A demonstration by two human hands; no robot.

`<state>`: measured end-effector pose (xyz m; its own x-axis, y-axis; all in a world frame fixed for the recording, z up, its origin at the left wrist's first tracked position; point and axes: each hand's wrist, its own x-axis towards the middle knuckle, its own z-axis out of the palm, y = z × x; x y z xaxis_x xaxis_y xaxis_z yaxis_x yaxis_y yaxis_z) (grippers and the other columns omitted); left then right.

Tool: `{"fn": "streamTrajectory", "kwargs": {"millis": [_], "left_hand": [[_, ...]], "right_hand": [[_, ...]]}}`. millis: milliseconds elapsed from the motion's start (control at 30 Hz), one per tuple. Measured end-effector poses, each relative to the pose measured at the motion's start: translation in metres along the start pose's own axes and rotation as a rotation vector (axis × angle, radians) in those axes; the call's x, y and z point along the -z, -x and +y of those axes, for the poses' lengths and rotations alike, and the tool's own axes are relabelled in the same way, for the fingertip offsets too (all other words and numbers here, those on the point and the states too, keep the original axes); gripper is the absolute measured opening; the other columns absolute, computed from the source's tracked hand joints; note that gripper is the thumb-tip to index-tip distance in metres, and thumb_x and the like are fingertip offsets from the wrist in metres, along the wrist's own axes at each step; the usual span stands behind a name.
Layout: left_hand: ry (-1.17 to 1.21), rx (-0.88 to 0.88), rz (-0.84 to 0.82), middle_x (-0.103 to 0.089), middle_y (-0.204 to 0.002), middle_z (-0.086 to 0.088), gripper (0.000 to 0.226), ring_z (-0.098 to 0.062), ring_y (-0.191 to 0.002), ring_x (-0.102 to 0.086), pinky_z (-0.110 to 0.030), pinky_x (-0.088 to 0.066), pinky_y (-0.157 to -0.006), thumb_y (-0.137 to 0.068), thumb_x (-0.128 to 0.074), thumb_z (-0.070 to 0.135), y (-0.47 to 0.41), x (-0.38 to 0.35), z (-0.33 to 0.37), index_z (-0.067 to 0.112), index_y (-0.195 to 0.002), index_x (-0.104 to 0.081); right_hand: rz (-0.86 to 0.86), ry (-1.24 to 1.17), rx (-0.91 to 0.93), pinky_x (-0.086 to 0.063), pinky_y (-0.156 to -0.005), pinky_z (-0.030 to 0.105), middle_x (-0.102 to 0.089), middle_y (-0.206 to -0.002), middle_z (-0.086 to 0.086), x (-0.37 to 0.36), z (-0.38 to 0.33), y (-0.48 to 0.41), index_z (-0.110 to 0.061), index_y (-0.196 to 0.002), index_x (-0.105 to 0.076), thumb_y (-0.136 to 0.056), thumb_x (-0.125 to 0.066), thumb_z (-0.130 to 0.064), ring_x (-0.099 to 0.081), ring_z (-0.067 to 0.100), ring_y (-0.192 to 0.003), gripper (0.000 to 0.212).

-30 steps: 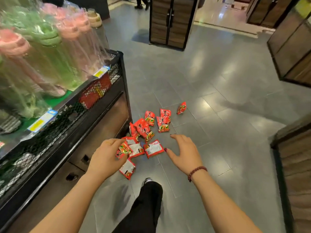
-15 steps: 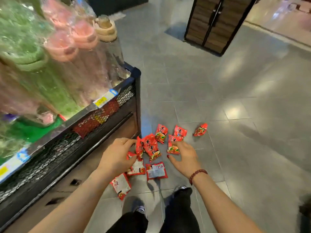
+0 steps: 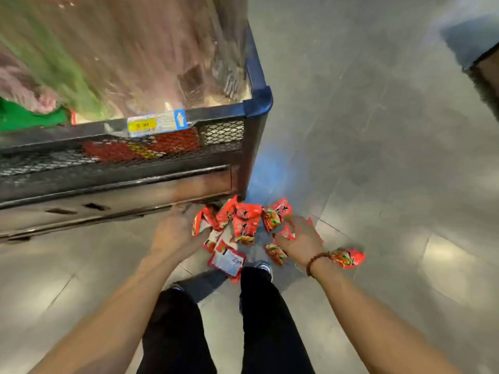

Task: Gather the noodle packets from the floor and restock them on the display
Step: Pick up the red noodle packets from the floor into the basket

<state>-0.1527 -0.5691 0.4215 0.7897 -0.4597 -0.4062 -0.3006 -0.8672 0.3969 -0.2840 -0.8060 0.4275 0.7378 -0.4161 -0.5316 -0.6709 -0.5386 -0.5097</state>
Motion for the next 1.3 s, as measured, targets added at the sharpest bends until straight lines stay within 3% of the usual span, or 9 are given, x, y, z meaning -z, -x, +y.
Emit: {"fn": "streamTrajectory", "kwargs": {"millis": [233,400,533,767,900,1000,1067,1200,1300], "left_hand": [[0.047,0.236,-0.055,-0.053,-0.135,-0.004,0.059,-0.026,-0.130,-0.043,-0.035,-0.041,-0.097,-0.082,-0.070,0.044,-0.043,-0.102,-0.012,0.023,-0.135,-0.053],[0.238,0.383,-0.156,-0.055,-0.124,-0.006,0.068,-0.028,-0.116,-0.051,-0.039,-0.046,-0.094,-0.074,-0.076,0.052,-0.087,-0.199,-0.060,0.029,-0.133,-0.051],[0.484,0.484,-0.108,-0.049,-0.140,0.000,0.075,-0.019,-0.126,-0.048,-0.038,-0.041,-0.105,-0.071,-0.084,0.042,-0.124,-0.281,-0.093,0.028,-0.137,-0.050],[0.661,0.458,-0.178,-0.049,-0.126,0.012,0.058,-0.007,-0.116,-0.047,-0.025,-0.040,-0.093,-0.078,-0.080,0.022,-0.176,-0.407,-0.134,0.032,-0.126,-0.050],[0.682,0.390,-0.251,-0.056,-0.107,0.022,0.052,0.016,-0.096,-0.054,-0.006,-0.044,-0.079,-0.081,-0.078,0.016,-0.208,-0.469,-0.155,0.032,-0.122,-0.051],[0.710,0.381,-0.251,-0.058,-0.126,0.011,0.069,-0.009,-0.118,-0.054,-0.034,-0.048,-0.099,-0.071,-0.082,0.030,-0.229,-0.504,-0.171,0.031,-0.132,-0.050],[0.732,0.374,-0.251,-0.057,-0.128,0.008,0.072,-0.009,-0.114,-0.054,-0.035,-0.047,-0.099,-0.074,-0.081,0.027,-0.241,-0.518,-0.174,0.026,-0.137,-0.047],[0.787,0.339,-0.304,-0.065,-0.110,0.012,0.067,-0.001,-0.095,-0.062,-0.015,-0.051,-0.082,-0.078,-0.080,0.018,-0.254,-0.537,-0.168,0.020,-0.135,-0.046],[0.803,0.380,-0.256,-0.068,-0.110,0.005,0.069,-0.012,-0.099,-0.066,-0.025,-0.055,-0.080,-0.068,-0.086,0.027,-0.253,-0.534,-0.174,0.022,-0.128,-0.051]], "right_hand": [[-0.092,-0.100,-0.036,-0.039,-0.081,0.031,-0.065,-0.108,0.017,-0.046,0.063,-0.097,-0.001,-0.110,-0.061,-0.083,-0.068,-0.012,-0.058,0.031,-0.101,0.030],[-0.168,-0.173,-0.141,-0.038,-0.083,0.024,-0.061,-0.119,0.011,-0.126,0.127,-0.167,-0.008,-0.121,-0.058,-0.082,-0.072,-0.017,-0.057,0.027,-0.112,0.042],[-0.183,-0.262,-0.253,-0.040,-0.100,0.031,-0.056,-0.131,0.009,-0.195,0.185,-0.215,-0.008,-0.131,-0.051,-0.084,-0.073,-0.021,-0.053,0.026,-0.121,0.054],[-0.168,-0.361,-0.354,-0.038,-0.104,0.027,-0.053,-0.135,0.006,-0.316,0.260,-0.290,-0.008,-0.136,-0.046,-0.081,-0.076,-0.030,-0.049,0.020,-0.125,0.066],[-0.141,-0.382,-0.334,-0.039,-0.106,0.029,-0.051,-0.127,0.001,-0.373,0.290,-0.325,-0.006,-0.133,-0.046,-0.081,-0.077,-0.027,-0.047,0.014,-0.121,0.064],[-0.181,-0.170,-0.210,-0.041,-0.093,0.015,-0.053,-0.110,-0.001,-0.406,0.305,-0.342,-0.007,-0.121,-0.050,-0.087,-0.069,-0.015,-0.044,0.013,-0.118,0.040],[-0.100,-0.327,-0.317,-0.039,-0.105,0.034,-0.060,-0.120,0.009,-0.422,0.309,-0.349,-0.007,-0.119,-0.055,-0.093,-0.058,-0.008,-0.045,0.024,-0.131,0.026],[-0.011,-0.512,-0.260,-0.050,-0.081,0.030,-0.065,-0.090,-0.001,-0.449,0.315,-0.344,-0.015,-0.097,-0.061,-0.073,-0.081,-0.024,-0.062,0.017,-0.092,0.032],[-0.008,-0.698,-0.203,-0.049,-0.074,0.030,-0.064,-0.078,-0.006,-0.449,0.309,-0.333,-0.024,-0.078,-0.059,-0.076,-0.078,-0.014,-0.059,0.012,-0.078,0.022]]}}
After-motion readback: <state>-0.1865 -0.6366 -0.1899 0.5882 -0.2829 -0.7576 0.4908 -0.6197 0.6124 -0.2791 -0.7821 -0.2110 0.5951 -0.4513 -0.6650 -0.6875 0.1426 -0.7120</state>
